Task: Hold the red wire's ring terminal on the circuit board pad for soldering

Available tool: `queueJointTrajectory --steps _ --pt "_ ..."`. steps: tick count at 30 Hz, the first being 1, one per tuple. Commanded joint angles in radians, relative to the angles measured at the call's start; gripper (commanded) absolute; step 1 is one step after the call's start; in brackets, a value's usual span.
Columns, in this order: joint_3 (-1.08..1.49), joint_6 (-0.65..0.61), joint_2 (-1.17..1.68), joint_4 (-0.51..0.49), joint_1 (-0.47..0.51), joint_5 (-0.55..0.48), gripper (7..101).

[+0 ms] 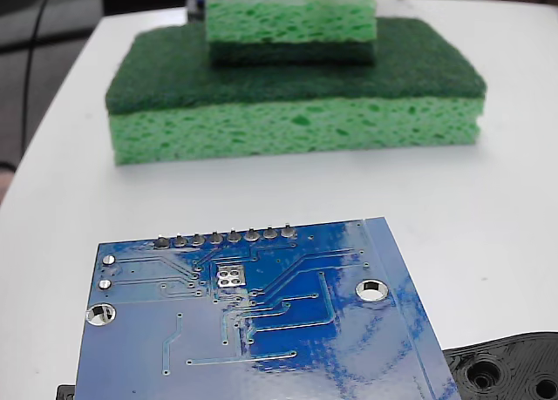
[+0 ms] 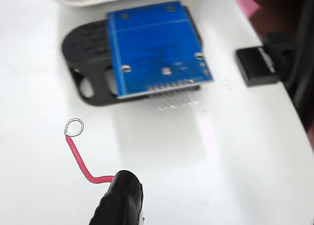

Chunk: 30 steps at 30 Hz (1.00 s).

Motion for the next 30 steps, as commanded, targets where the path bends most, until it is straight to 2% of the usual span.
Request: queueJointTrajectory --steps 1,5,17,30 --pt "0.0 -0.026 0.0 0.006 0.025 -0.087 100.3" --pt "0.009 -0.063 0.002 0.005 0.084 -0.178 100.3" --pt "0.058 -0.092 0.002 0.066 0.075 -0.21 100.3" --pt "0.103 -0.11 0.002 0.066 0.089 -0.216 100.3"
